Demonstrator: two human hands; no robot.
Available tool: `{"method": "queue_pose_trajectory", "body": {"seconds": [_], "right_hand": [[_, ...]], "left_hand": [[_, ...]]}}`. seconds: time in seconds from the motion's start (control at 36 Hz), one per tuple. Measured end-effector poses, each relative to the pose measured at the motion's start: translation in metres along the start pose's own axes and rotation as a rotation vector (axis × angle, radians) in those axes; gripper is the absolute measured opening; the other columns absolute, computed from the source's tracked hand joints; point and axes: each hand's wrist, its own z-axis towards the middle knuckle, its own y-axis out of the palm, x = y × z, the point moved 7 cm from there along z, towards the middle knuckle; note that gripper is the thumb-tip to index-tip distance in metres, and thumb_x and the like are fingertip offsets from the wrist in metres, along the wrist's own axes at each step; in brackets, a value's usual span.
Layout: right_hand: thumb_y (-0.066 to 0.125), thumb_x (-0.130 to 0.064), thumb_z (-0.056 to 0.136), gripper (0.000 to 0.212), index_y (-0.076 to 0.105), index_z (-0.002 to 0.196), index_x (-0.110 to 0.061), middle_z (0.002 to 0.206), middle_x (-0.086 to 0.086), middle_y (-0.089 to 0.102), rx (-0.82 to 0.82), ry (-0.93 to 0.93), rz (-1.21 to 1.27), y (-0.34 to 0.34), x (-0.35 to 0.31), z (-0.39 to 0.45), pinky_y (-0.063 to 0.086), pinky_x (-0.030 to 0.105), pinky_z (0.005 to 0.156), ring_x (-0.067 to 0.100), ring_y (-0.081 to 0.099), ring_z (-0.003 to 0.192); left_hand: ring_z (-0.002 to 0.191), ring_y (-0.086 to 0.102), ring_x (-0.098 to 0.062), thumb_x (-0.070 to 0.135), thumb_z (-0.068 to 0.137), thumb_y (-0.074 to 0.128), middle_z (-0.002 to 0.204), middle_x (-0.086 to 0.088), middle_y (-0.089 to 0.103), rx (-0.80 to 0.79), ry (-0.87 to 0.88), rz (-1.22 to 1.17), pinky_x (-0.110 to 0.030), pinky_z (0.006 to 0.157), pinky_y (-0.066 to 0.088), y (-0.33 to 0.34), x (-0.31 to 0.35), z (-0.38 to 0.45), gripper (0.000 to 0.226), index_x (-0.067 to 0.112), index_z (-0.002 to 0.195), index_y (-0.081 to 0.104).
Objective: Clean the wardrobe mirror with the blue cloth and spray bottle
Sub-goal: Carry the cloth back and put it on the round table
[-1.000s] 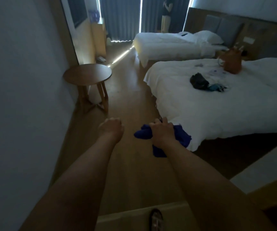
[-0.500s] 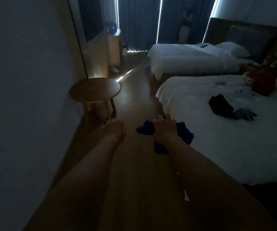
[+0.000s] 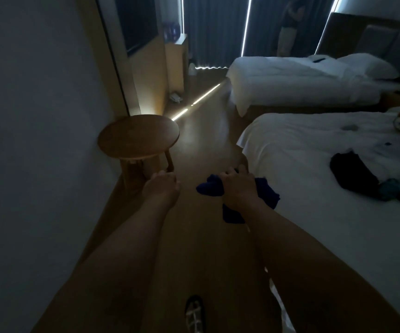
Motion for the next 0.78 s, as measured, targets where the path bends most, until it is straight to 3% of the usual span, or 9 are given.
{"method": "queue_pose_trajectory", "body": {"seconds": [0.25, 0.78], "right_hand": [[0.054, -0.018, 0.087, 0.041, 0.047, 0.127, -0.02, 0.129, 0.004, 0.048, 0.005, -0.019, -0.031, -0.015, 0.008, 0.15, 0.037, 0.043, 0.093, 0.032, 0.038, 0.12], [0.057, -0.024, 0.085, 0.041, 0.049, 0.125, -0.022, 0.126, 0.003, 0.049, 0.006, -0.152, -0.019, 0.012, 0.043, 0.396, 0.037, 0.042, 0.091, 0.03, 0.038, 0.118]], "left_hand": [[0.109, 0.048, -0.026, 0.037, 0.095, 0.038, 0.117, -0.009, 0.052, 0.007, -0.047, -0.02, -0.039, 0.089, 0.044, -0.007, -0.014, 0.156, 0.033, 0.016, 0.113, 0.056], [0.108, 0.047, -0.024, 0.038, 0.094, 0.04, 0.119, -0.007, 0.051, -0.058, -0.138, 0.016, -0.036, 0.079, 0.039, 0.039, -0.024, 0.377, 0.032, 0.018, 0.115, 0.054]]}}
